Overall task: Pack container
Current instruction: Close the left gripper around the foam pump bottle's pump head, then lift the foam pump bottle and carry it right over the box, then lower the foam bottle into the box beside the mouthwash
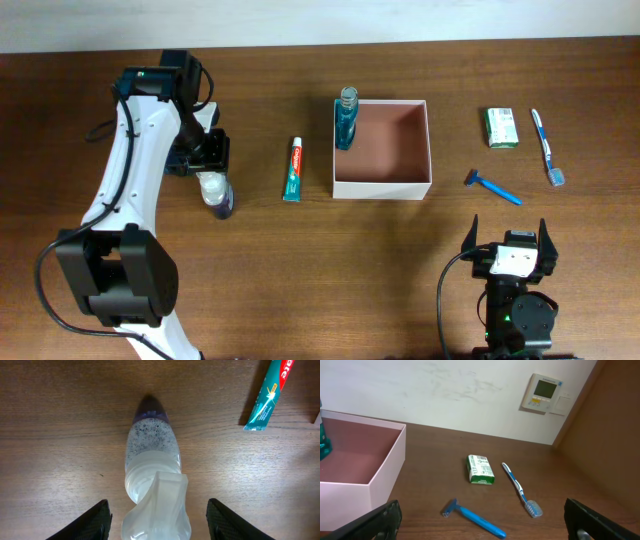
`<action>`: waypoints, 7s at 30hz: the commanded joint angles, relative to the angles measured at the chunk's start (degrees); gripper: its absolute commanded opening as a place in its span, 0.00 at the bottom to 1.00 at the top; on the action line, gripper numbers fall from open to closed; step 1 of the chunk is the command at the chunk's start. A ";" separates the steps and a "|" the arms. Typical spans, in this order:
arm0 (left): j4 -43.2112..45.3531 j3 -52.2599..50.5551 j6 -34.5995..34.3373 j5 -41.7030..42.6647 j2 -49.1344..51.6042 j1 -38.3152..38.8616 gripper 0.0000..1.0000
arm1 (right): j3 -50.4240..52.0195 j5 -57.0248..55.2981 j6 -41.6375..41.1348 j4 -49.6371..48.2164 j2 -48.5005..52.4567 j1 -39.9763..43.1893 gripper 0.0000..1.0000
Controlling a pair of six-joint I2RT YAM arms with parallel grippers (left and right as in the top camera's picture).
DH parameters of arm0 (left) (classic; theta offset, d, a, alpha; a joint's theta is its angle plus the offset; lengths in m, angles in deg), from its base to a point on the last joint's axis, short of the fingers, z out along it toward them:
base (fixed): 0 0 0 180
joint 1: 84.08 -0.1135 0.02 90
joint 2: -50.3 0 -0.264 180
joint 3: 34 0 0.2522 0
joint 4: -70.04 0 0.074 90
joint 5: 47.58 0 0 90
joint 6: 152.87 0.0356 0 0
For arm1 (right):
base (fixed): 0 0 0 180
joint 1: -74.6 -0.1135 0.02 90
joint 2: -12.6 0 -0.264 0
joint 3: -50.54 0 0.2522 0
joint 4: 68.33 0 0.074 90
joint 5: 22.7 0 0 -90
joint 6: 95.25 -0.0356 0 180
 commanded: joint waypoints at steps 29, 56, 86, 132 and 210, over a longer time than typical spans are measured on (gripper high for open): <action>0.46 0.98 0.50 -0.61 1.05 0.17 0.63 | 0.26 -1.14 -0.22 0.50 -0.33 -0.37 0.99; 0.57 0.63 0.50 -0.63 1.16 0.17 0.64 | 0.26 -1.14 -0.22 0.50 -0.33 -0.37 0.99; 0.87 0.07 0.48 -0.61 1.92 0.17 0.68 | 0.26 -1.14 -0.22 0.50 -0.33 -0.37 0.99; -1.97 9.27 0.46 3.28 1.90 0.17 0.18 | 0.26 -1.14 -0.22 0.50 -0.33 -0.37 0.99; 35.08 40.33 0.48 5.38 22.45 31.26 0.20 | 0.26 -1.14 -0.22 0.50 -0.33 -0.37 0.99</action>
